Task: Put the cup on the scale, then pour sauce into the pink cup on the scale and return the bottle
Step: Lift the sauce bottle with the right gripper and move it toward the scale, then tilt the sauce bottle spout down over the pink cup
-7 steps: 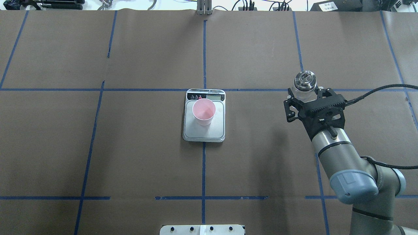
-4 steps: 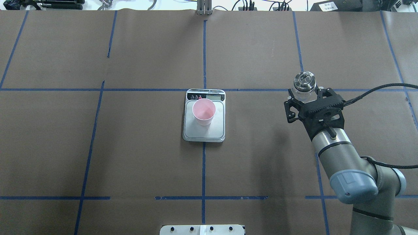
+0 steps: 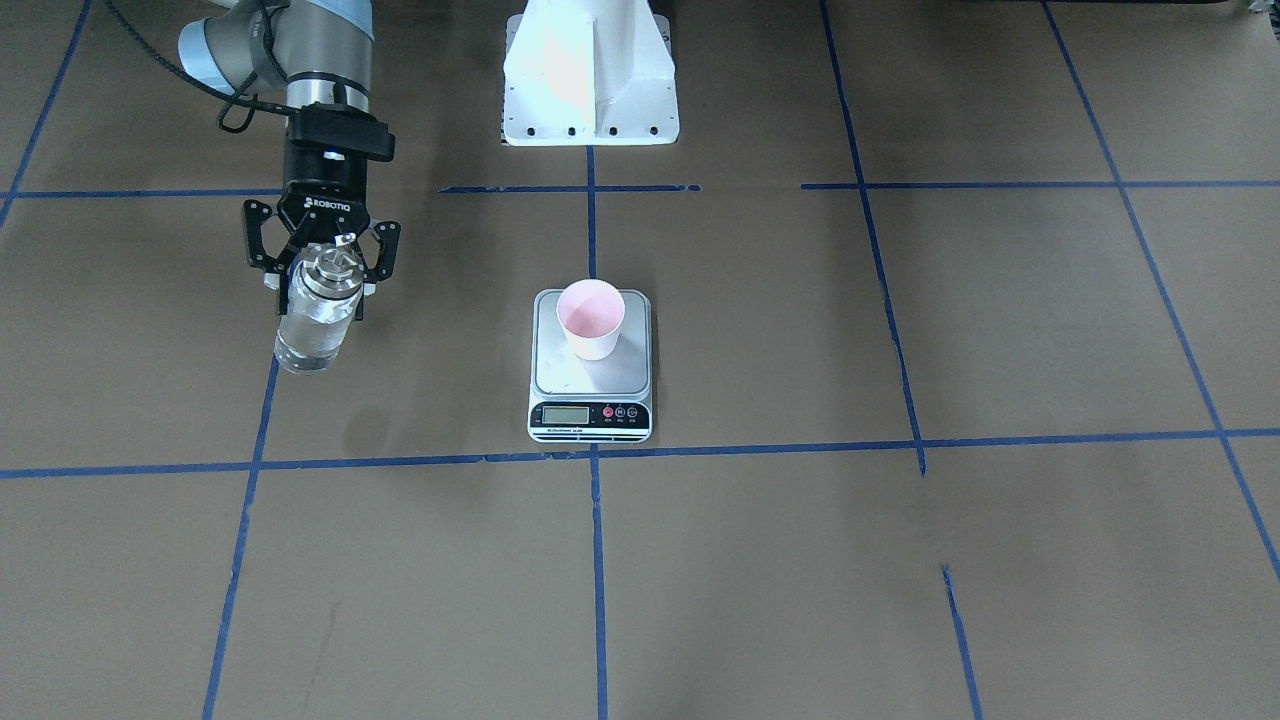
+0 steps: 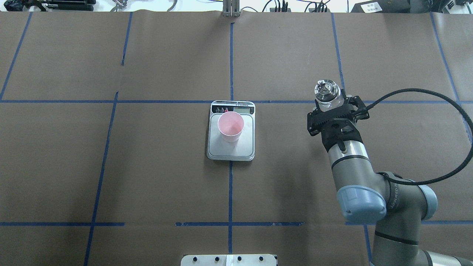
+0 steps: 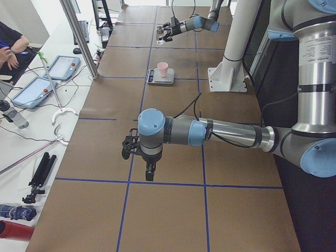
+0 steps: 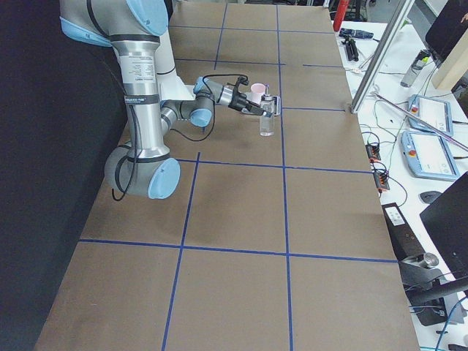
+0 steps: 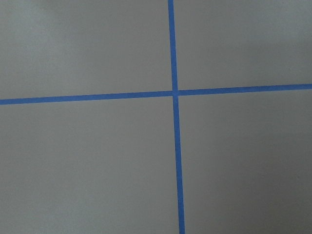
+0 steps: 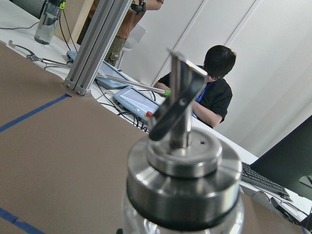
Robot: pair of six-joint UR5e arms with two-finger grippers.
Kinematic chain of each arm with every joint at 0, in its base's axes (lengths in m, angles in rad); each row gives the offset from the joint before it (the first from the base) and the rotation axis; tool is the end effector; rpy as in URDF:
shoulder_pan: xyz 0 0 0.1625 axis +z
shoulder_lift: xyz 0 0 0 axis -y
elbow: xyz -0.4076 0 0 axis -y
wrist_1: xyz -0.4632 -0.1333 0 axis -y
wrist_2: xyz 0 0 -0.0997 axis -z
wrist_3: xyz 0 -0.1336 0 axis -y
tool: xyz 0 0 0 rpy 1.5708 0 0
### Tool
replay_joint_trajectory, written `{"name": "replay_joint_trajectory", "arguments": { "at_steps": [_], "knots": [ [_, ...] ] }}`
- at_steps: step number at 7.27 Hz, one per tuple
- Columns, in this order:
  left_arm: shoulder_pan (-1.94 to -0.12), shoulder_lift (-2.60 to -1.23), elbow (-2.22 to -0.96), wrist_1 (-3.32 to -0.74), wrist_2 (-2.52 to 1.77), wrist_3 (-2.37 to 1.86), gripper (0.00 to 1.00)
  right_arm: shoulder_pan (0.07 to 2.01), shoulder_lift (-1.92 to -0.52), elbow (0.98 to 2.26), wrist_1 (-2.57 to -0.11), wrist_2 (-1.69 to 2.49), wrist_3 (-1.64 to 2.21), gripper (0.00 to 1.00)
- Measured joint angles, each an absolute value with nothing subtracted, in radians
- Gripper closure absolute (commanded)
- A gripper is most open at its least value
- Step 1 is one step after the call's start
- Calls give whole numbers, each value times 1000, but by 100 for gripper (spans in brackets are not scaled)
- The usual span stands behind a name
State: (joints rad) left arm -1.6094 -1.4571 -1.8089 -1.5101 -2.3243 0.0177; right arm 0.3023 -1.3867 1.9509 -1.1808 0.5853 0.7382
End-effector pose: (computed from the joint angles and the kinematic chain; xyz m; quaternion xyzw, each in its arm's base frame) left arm -0.0619 -0.5171 0.6009 0.0400 0.3667 0.0020 0.9295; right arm -0.4846 -0.4074 0.2769 0.5718 -0.1153 0.0045 0.8122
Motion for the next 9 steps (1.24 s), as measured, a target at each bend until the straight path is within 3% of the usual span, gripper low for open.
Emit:
{"name": "replay_joint_trajectory", "arguments": {
  "at_steps": [5, 9],
  "knots": [
    [-1611, -1403, -1842, -1513, -2326, 16, 0, 298, -1207, 1943, -1626, 503, 736, 100],
    [-1611, -1402, -1846, -1506, -2326, 15, 0, 289, -1084, 1794, -1755, 445, 736, 100]
  ]
}}
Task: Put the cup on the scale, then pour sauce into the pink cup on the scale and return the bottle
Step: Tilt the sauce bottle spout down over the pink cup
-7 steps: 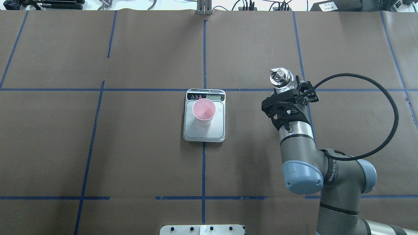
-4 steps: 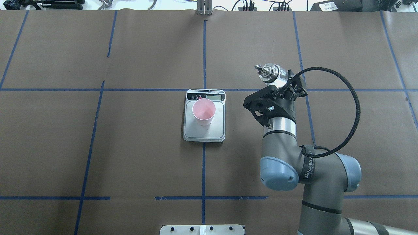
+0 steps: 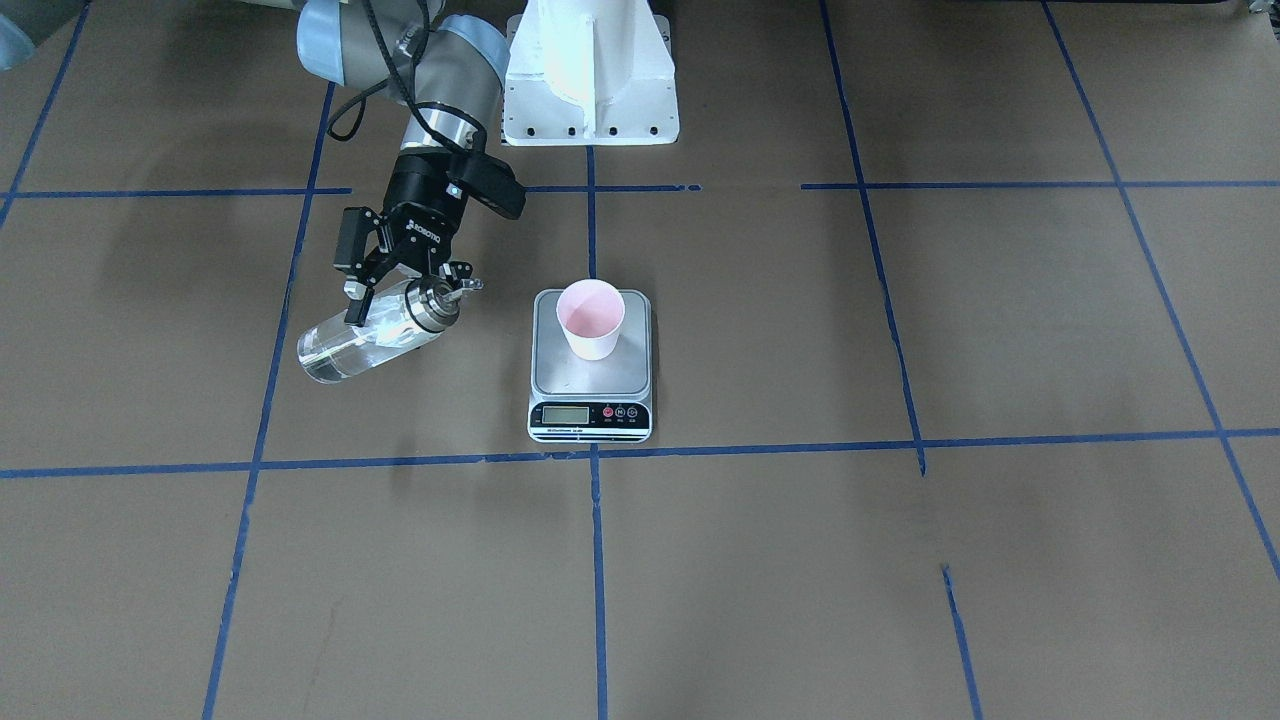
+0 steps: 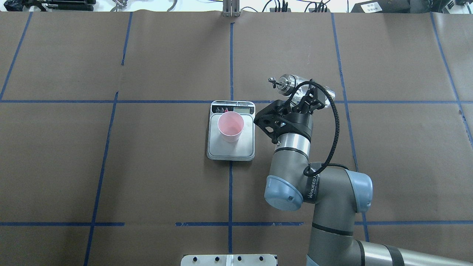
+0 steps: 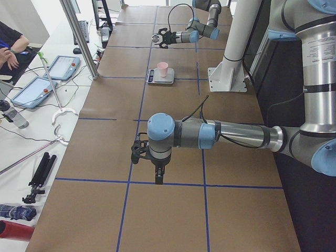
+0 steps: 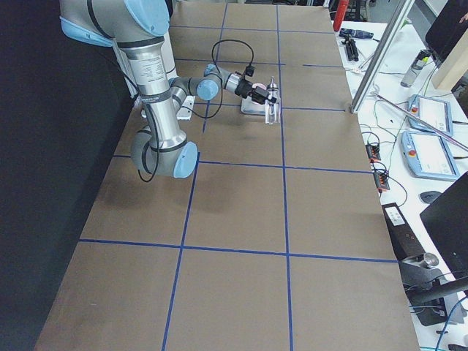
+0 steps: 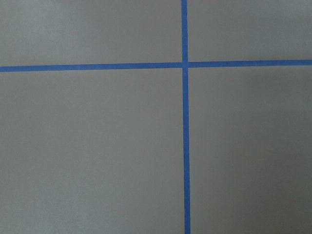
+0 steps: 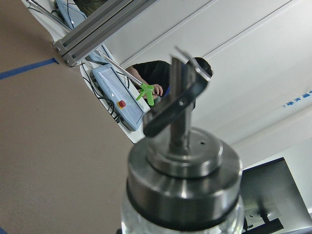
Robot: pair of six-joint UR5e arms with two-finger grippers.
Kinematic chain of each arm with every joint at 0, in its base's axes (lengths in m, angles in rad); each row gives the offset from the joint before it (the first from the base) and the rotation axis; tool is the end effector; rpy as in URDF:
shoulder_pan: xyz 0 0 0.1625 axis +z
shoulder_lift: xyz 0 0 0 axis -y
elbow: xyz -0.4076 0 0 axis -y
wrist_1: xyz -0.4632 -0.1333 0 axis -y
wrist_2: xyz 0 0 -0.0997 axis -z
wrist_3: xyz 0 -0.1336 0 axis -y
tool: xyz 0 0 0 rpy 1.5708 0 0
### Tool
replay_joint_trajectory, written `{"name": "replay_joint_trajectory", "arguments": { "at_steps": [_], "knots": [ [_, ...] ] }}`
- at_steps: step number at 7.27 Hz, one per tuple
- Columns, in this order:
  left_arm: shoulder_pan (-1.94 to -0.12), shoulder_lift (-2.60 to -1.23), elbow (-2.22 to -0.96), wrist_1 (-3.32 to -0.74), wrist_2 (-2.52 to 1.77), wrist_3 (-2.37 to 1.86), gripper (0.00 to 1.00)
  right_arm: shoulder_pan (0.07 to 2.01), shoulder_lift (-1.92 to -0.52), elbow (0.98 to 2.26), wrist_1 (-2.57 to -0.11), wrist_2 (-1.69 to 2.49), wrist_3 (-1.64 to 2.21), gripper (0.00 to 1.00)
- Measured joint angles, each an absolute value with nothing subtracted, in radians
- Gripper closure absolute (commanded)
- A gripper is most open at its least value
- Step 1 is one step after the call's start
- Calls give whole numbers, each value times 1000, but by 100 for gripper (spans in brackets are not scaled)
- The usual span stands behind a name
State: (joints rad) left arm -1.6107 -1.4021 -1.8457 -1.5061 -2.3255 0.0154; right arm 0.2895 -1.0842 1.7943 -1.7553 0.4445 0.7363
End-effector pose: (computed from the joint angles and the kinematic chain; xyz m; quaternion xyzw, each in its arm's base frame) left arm -0.0615 -0.4937 0.6083 0.0295 0.3677 -0.0037 0.9295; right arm -0.5571 -0.4309 0.2205 0.5533 0.0888 -0.0862 0.8237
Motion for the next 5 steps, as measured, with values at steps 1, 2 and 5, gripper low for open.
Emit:
{"name": "replay_joint_trajectory", "arguments": {
  "at_steps": [1, 2, 5],
  "knots": [
    [-1610, -1402, -1846, -1505, -2326, 15, 0, 288, -1057, 1750, -1759, 426, 736, 100],
    [-1610, -1403, -1846, -1505, -2325, 14, 0, 287, -1043, 1729, -1771, 407, 736, 100],
    [-1609, -1406, -1844, -1505, -2325, 14, 0, 268, -1036, 1695, -1819, 330, 736, 100]
  ]
}}
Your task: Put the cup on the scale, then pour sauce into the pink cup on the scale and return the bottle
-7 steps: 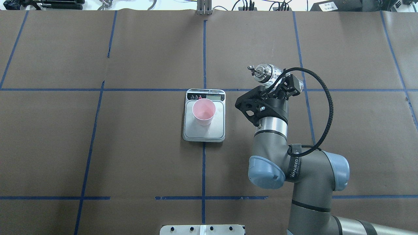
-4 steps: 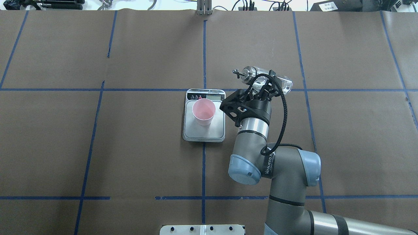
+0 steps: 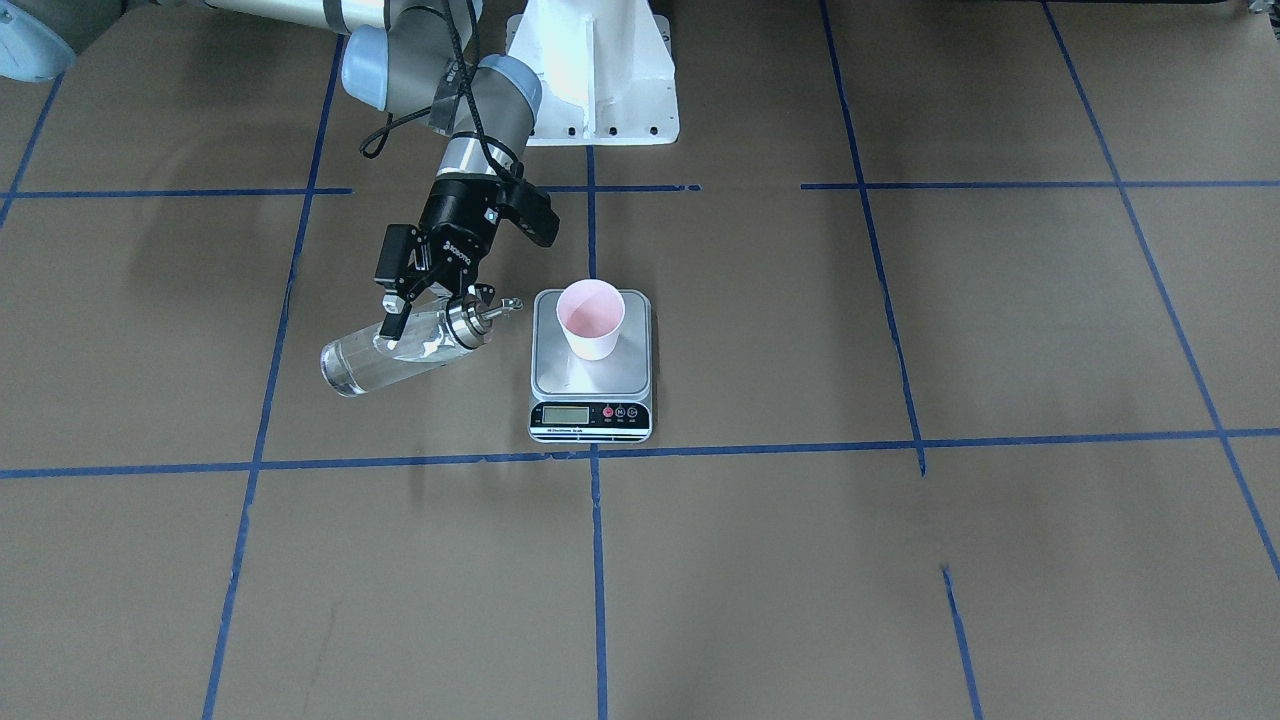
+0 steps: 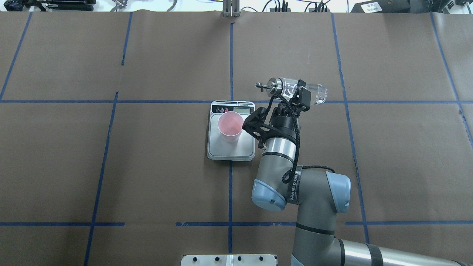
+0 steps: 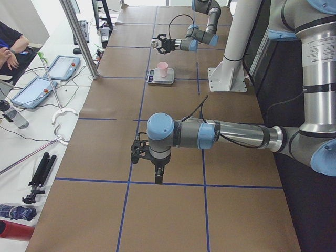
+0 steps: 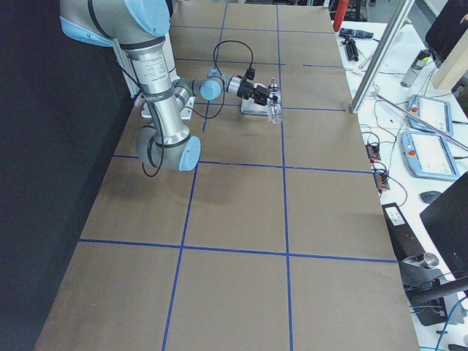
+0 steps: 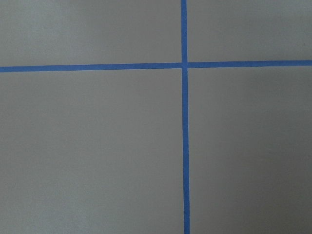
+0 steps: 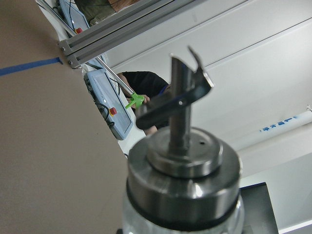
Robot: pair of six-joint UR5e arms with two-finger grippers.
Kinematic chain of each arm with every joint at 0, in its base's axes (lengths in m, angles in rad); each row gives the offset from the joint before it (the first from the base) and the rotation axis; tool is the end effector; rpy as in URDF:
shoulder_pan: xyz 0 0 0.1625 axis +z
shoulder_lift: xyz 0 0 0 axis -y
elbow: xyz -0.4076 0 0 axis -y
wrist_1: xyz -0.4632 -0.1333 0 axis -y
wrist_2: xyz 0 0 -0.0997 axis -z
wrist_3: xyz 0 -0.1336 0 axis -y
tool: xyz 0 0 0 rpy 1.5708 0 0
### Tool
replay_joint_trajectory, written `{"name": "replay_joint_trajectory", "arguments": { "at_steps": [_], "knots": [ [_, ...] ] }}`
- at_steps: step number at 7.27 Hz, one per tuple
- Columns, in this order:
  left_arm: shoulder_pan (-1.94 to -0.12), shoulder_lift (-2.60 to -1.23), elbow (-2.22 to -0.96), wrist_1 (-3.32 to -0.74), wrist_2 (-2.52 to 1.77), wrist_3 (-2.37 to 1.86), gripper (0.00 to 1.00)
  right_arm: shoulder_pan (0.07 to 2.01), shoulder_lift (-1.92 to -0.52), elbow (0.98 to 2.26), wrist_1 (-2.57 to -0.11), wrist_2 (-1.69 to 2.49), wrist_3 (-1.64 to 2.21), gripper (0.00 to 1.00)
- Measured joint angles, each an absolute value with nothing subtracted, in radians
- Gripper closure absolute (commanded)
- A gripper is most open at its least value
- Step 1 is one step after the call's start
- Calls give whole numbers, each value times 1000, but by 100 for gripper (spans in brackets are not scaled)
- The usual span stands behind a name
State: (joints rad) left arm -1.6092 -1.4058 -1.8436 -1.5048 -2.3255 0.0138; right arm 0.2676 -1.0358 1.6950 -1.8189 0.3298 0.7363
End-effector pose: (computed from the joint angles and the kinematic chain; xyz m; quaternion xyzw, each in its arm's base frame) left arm -0.0608 -0.4953 0.6078 0.0290 0.3677 -0.0037 0.9295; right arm -0.5897 -0.4310 0.2293 0.5719 0.1565 -0.1088 0.7979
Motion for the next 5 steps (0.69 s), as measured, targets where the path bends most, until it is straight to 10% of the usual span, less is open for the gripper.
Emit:
{"name": "replay_joint_trajectory", "arguments": {
  "at_steps": [5],
  "knots": [
    [-1609, -1407, -1839, -1499, -2325, 14, 0, 239, -992, 1679, -2005, 230, 735, 100]
  ]
}}
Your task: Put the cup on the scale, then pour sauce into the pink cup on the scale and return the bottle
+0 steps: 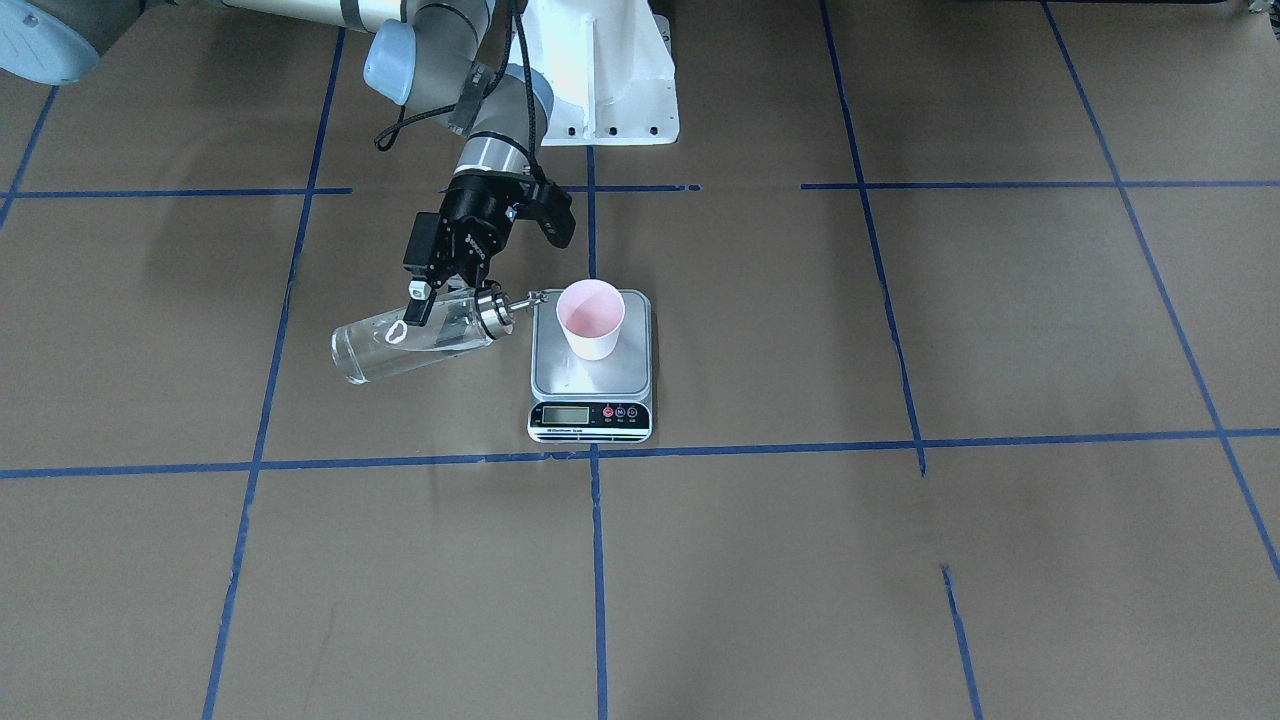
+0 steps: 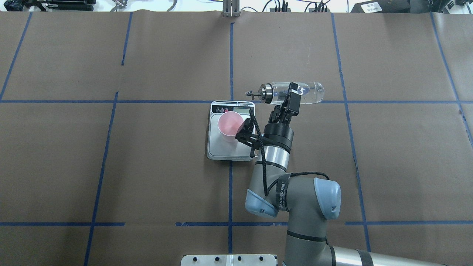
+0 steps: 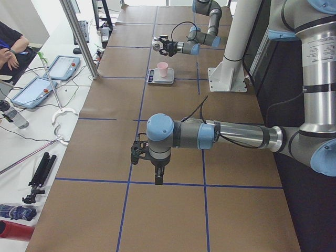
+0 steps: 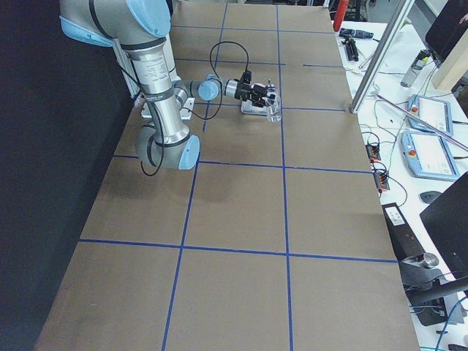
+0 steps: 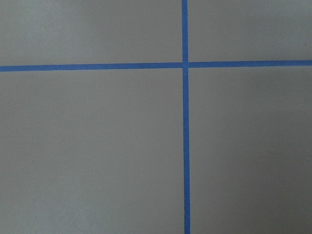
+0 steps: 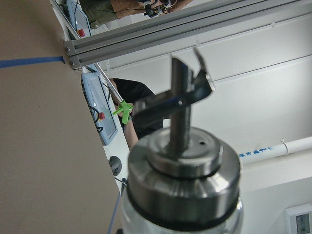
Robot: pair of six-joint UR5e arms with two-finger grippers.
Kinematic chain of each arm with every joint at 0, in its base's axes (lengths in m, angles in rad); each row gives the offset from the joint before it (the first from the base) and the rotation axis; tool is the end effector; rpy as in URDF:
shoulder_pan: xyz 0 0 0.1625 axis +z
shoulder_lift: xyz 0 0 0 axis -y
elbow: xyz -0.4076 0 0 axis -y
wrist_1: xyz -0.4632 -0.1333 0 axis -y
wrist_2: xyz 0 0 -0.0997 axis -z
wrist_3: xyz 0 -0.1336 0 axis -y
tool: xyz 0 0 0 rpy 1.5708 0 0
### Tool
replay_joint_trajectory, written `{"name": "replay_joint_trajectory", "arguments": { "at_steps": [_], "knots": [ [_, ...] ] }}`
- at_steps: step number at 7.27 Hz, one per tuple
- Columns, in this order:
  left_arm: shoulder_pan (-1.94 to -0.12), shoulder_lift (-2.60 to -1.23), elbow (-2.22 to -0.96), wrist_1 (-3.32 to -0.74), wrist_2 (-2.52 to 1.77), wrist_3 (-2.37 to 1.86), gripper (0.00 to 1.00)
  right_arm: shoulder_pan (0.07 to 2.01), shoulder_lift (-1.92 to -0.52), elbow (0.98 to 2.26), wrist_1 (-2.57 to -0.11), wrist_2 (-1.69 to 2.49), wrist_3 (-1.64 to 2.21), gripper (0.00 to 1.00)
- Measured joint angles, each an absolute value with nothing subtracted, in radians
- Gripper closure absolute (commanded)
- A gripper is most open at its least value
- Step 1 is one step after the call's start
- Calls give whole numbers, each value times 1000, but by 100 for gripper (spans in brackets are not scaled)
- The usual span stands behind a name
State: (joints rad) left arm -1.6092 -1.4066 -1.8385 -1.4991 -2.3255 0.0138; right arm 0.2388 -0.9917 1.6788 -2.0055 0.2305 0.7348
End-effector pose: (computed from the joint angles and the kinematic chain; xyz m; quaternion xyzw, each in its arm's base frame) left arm -0.0608 -0.4949 0.6109 0.0244 0.3679 -0.0056 0.9295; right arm -0.6036 -0.4180 0.2145 0.5798 0.2307 -0.1540 0.7661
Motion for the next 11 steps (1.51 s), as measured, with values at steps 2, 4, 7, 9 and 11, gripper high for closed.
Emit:
{"name": "replay_joint_trajectory", "arguments": {
  "at_steps": [2, 4, 7, 9, 11],
  "knots": [
    [-1609, -1407, -1843, -1477, -2326, 14, 0, 225, -979, 1676, -2055, 194, 732, 100],
    [-1609, -1407, -1843, -1469, -2326, 14, 0, 209, -982, 1671, -2080, 167, 725, 100],
    [-1609, -1409, -1842, -1468, -2325, 14, 0, 199, -992, 1661, -2086, 138, 724, 100],
    [-1608, -1410, -1841, -1468, -2325, 14, 0, 199, -1007, 1658, -2086, 112, 724, 100],
    [-1609, -1410, -1842, -1463, -2325, 14, 0, 200, -1018, 1657, -2087, 86, 722, 100]
  ]
}}
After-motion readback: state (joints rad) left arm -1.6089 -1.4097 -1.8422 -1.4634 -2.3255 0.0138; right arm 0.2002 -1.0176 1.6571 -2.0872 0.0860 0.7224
